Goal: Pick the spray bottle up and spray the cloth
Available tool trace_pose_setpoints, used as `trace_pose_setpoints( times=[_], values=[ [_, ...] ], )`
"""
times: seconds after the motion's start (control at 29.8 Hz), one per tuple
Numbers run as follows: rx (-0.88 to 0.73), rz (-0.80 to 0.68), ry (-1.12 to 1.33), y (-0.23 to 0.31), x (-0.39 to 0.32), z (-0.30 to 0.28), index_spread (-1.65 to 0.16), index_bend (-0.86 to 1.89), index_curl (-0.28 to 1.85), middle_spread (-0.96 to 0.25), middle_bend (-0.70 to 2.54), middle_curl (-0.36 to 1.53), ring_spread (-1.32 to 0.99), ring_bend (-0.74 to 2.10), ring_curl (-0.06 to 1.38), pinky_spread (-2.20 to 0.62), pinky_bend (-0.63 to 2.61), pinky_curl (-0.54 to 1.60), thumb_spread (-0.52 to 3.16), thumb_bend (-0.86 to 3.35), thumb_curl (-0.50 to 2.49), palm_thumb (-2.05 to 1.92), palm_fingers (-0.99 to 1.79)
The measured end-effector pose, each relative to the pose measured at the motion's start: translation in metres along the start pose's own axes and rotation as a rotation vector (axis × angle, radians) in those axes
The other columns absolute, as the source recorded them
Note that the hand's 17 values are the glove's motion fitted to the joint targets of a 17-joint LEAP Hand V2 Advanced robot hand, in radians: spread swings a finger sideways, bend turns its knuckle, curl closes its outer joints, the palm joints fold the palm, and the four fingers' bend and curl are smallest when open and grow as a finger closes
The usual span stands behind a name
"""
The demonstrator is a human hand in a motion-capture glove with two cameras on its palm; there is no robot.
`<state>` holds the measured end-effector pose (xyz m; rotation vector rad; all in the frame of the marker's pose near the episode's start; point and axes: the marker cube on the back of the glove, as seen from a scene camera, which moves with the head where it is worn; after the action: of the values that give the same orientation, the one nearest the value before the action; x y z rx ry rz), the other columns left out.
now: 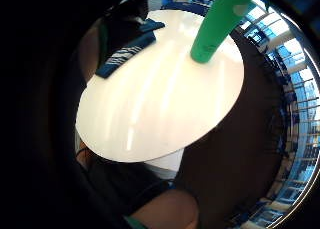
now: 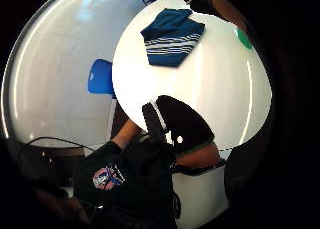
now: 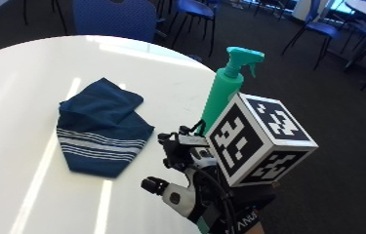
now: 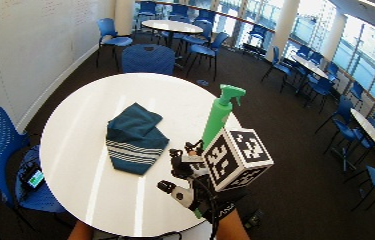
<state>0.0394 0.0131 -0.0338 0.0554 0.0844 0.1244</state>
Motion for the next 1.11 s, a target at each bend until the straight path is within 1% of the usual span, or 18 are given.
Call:
trace_pose_setpoints(
  times=[0.3, 0.6, 0.7, 0.91, 1.11],
  values=[
    [0.016, 0.018, 0.014, -0.002, 0.003, -0.003, -0.45, 0.19, 0.33, -0.03, 0.16, 0.23, 0.02, 0.23, 0.23, 0.23, 0.26, 0.29, 1.18, 0.04, 0.23, 0.46, 0.48],
    [0.117, 0.103, -0.049, -0.01, 0.015, -0.003, -0.45, 0.17, 0.33, -0.03, 0.17, 0.24, 0.02, 0.25, 0.25, 0.23, 0.24, 0.3, 1.19, 0.01, 0.25, 0.49, 0.51],
    [0.181, 0.164, -0.082, -0.019, 0.028, -0.009, -0.44, 0.16, 0.33, -0.03, 0.18, 0.25, 0.01, 0.28, 0.26, 0.23, 0.23, 0.3, 1.2, 0.0, 0.25, 0.5, 0.55],
    [0.4, 0.334, -0.221, -0.041, 0.07, -0.029, -0.42, 0.1, 0.29, -0.04, 0.21, 0.28, -0.02, 0.38, 0.3, 0.21, 0.24, 0.31, 1.21, 0.0, 0.28, 0.54, 0.69],
    [0.562, 0.457, -0.292, -0.07, 0.098, -0.037, -0.4, 0.07, 0.26, -0.04, 0.24, 0.31, -0.04, 0.44, 0.33, 0.17, 0.28, 0.33, 1.22, 0.0, 0.3, 0.58, 0.75]
  ],
)
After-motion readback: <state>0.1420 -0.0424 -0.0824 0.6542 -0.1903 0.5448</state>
